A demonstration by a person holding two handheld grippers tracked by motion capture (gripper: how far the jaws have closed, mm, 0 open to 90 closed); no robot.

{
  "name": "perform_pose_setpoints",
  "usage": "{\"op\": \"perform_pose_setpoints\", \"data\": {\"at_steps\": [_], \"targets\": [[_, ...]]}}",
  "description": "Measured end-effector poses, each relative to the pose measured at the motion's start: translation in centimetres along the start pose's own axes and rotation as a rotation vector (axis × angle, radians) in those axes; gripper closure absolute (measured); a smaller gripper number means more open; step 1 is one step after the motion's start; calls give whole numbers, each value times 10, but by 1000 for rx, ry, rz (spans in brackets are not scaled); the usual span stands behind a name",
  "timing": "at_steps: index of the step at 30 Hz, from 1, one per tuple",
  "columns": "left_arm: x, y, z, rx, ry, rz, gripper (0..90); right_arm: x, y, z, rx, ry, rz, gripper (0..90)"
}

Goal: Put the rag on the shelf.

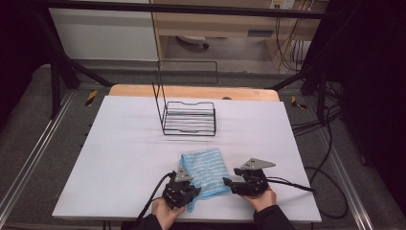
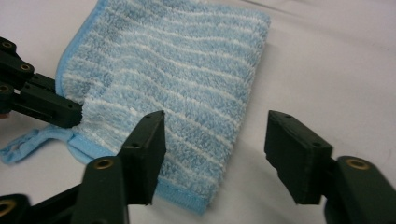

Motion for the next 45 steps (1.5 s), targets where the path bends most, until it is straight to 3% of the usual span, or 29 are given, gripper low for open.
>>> {"op": "perform_pose_setpoints", "data": {"at_steps": [6, 12, 17, 20, 23, 27, 28, 30, 37, 45], "targets": [[-3, 4, -6, 16, 11, 23, 865, -4, -2, -3, 11, -49, -7, 199], [-5, 21, -27, 22, 54, 57, 865, -5, -1, -3, 0, -71, -20, 119], [0, 35, -37, 34, 91, 53, 864, -5, -1, -2, -6, -65, -13, 73], [7, 39, -39, 65, 86, 38, 857, -5, -1, -1, -6, -64, -9, 48], [8, 37, -39, 63, 75, 47, 829, -7, -3, -1, 0, -67, -15, 13], [4, 36, -45, 31, 44, 91, 755, -9, -4, -3, 9, -61, -10, 8], [1, 36, -48, 19, 27, 99, 671, -10, -5, -3, 6, -63, -11, 8], [-6, 40, -55, -7, -16, 104, 581, -12, -5, -5, 0, -84, -14, 14], [-26, 58, -67, -71, -93, 100, 365, -13, -5, -5, -1, -104, -18, 19], [-48, 77, -57, -146, -108, 96, 186, -13, -7, -3, 6, -90, -23, 17]]}}
Point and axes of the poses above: each handheld gripper's, and its own axes: z roughly forward along the jaws, x roughly out of its underside, y roughly to its left, the point moved 4 cm from there along z, roughly forward along the jaws, and after that the axes turned 10 degrees about -y, right-handed, at the moved point
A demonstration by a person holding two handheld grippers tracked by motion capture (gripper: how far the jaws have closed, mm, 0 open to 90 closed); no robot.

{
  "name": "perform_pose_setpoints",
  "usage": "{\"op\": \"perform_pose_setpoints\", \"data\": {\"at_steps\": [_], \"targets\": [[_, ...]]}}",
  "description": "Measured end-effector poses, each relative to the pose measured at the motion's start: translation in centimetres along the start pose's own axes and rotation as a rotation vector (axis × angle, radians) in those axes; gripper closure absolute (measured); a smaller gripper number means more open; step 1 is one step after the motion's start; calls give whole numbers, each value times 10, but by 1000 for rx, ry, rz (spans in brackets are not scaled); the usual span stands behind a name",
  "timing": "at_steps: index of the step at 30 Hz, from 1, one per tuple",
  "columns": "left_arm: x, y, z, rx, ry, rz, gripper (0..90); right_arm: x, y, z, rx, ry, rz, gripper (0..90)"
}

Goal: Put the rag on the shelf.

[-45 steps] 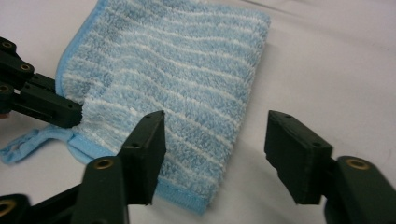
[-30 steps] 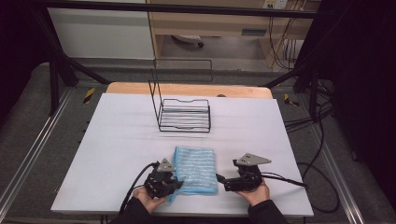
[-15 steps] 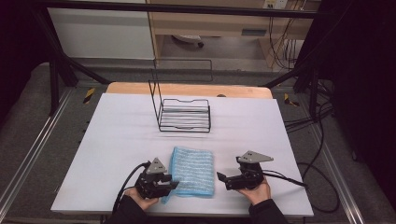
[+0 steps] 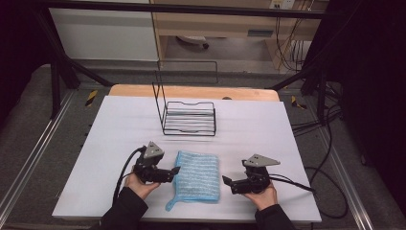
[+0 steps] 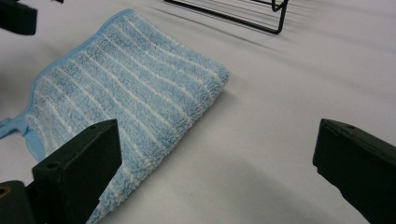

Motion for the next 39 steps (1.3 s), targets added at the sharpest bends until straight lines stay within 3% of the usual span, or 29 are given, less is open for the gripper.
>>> {"op": "perform_pose_setpoints", "data": {"at_steps": [7, 13, 15, 17, 20, 23, 27, 28, 39], "targets": [[-17, 11, 27, -19, 7, -51, 124, 0, 0, 0, 6, 5, -1, 17], [-17, 18, 46, -47, 33, -79, 117, 2, 0, 1, 10, 18, -5, 17], [-15, 22, 54, -58, 38, -106, 121, 2, 0, 1, 9, 19, -6, 17], [-13, 26, 60, -56, 39, -129, 230, 3, 0, 2, 8, 22, -3, 21], [-6, 34, 70, -41, 75, -176, 315, 3, 0, 3, 7, 28, -1, 26], [-3, 34, 73, -29, 86, -180, 414, 4, 0, 3, 6, 35, -2, 33], [4, 33, 77, -26, 133, -184, 491, 4, 0, 4, 2, 42, 1, 45], [5, 33, 76, -15, 122, -201, 513, 4, 0, 4, -1, 42, 1, 48], [9, 28, 75, 2, 137, -222, 661, 2, -1, 4, -24, 50, 1, 80]]}}
Point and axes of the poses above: each handheld gripper's, and its own axes: z roughly forward along the jaws, x roughly out of its underside, y roughly to its left, the point moved 4 cm from there along z, roughly forward along the jaws, and after that the axes turned 10 degrees about -y, right-handed, at the moved point
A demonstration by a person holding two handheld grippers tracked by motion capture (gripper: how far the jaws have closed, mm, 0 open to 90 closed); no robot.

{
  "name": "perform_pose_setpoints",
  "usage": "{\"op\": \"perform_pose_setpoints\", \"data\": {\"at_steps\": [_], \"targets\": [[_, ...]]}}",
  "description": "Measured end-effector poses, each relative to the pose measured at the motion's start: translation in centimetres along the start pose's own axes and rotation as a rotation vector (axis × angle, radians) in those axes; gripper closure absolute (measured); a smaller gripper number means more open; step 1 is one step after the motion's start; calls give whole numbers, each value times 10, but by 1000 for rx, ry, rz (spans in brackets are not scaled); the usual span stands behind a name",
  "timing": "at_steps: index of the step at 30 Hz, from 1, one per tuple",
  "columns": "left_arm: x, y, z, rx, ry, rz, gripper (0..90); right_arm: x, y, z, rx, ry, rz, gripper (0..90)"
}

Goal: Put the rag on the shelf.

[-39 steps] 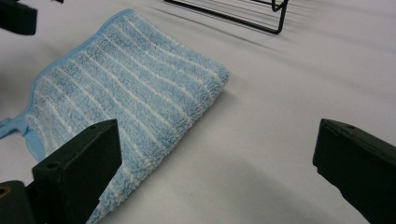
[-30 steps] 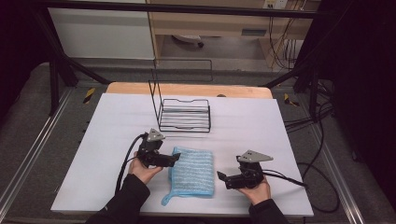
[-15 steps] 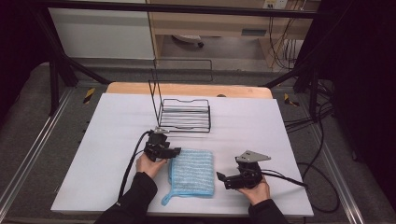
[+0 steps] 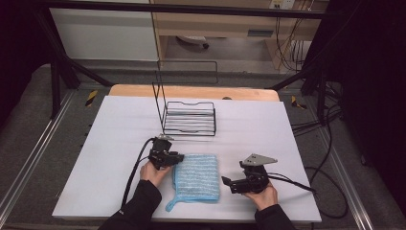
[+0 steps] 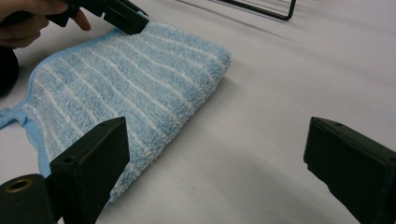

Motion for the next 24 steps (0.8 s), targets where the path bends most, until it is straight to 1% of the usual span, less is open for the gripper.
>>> {"op": "perform_pose_setpoints", "data": {"at_steps": [1, 2, 3, 5, 9, 10, 11, 13, 15, 16, 17, 19, 20, 21, 24], "targets": [[0, 0, 0, 0, 0, 2, 661, 0, 0, 0, 0, 0, 0, 80], [1, -1, 0, 6, 2, 2, 700, -1, 0, 0, -4, -9, -2, 98], [1, -3, 1, -5, -2, 13, 705, -1, 0, 0, -5, -11, -3, 104], [1, -4, 1, -9, -4, 19, 724, -3, 0, 1, -11, -12, 0, 107], [2, -3, 1, -7, -8, 14, 743, -6, -2, 3, -18, -15, -12, 121], [3, -4, 1, -9, -16, 20, 753, -10, -2, 6, -19, -26, -19, 128], [3, -4, 1, -10, -22, 23, 757, -12, -2, 7, -23, -36, -16, 128], [5, -4, 2, -17, -41, 28, 767, -18, -3, 11, -11, -26, -10, 111], [6, -5, 1, -20, -47, 34, 769, -20, -4, 13, -7, -27, -17, 97], [6, -5, 2, -26, -53, 36, 773, -25, -4, 19, 9, -23, -23, 90], [7, -6, 2, -29, -56, 33, 775, -28, -5, 21, 13, -24, -21, 89], [7, -7, 2, -36, -60, 39, 777, -29, -5, 23, 14, -18, -16, 89], [7, -7, 2, -41, -64, 48, 778, -32, -4, 26, 15, -16, -9, 88], [7, -8, 2, -42, -66, 53, 781, -37, -4, 33, 25, -22, 0, 87], [8, -8, 2, -44, -76, 54, 782, -42, -4, 41, 35, -26, 13, 87]]}}
Point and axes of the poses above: each handheld gripper's, and its own axes: z roughly forward along the jaws, x roughly out of its underside, y roughly to its left, the point moved 4 cm from there along z, roughly forward along the jaws, and after that the axes turned 10 degrees about -y, right-handed, at the moved point
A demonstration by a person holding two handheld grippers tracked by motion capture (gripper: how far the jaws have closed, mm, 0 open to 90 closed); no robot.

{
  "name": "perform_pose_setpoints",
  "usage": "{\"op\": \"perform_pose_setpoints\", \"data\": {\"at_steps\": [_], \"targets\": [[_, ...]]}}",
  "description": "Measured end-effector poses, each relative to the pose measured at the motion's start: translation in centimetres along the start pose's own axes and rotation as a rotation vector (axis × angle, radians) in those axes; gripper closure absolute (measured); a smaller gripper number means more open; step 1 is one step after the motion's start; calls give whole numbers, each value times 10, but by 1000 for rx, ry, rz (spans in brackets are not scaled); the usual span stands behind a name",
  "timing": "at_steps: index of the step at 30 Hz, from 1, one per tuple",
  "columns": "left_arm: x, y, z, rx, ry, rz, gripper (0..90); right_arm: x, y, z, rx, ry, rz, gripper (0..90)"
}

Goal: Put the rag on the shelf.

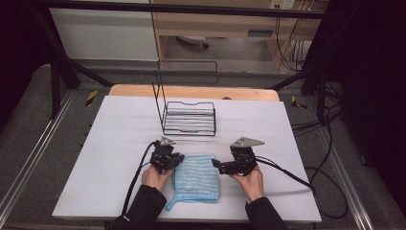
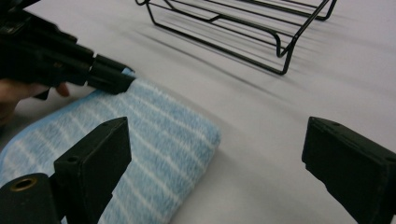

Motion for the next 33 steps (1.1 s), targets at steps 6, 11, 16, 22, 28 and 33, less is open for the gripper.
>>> {"op": "perform_pose_setpoints", "data": {"at_steps": [6, 11, 16, 22, 28, 33], "targets": [[2, 1, 0, 10, -16, 3, 784, -6, 2, 29, 39, 16, 6, 79], [2, 1, 0, 9, -17, -3, 784, -1, -2, 42, 26, 71, 63, 120], [3, 2, 0, 15, -29, -9, 785, 4, 2, 47, 30, 33, 62, 187], [3, 3, 0, 22, -30, -17, 785, 10, 10, 42, 19, 46, 44, 440], [4, 4, 0, 32, -36, -20, 785, 11, -2, 48, 39, 98, 83, 567], [4, 5, -1, 40, -39, -23, 785, 17, -11, 47, 25, 98, 161, 624]]}}
Point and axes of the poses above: each handheld gripper's, and its own axes: z roughly forward along the jaws, x roughly out of its underside, y roughly to its left, the point moved 4 cm from there along z, roughly forward along the jaws, and after that the axes turned 10 degrees about -y, right-handed, at the moved point
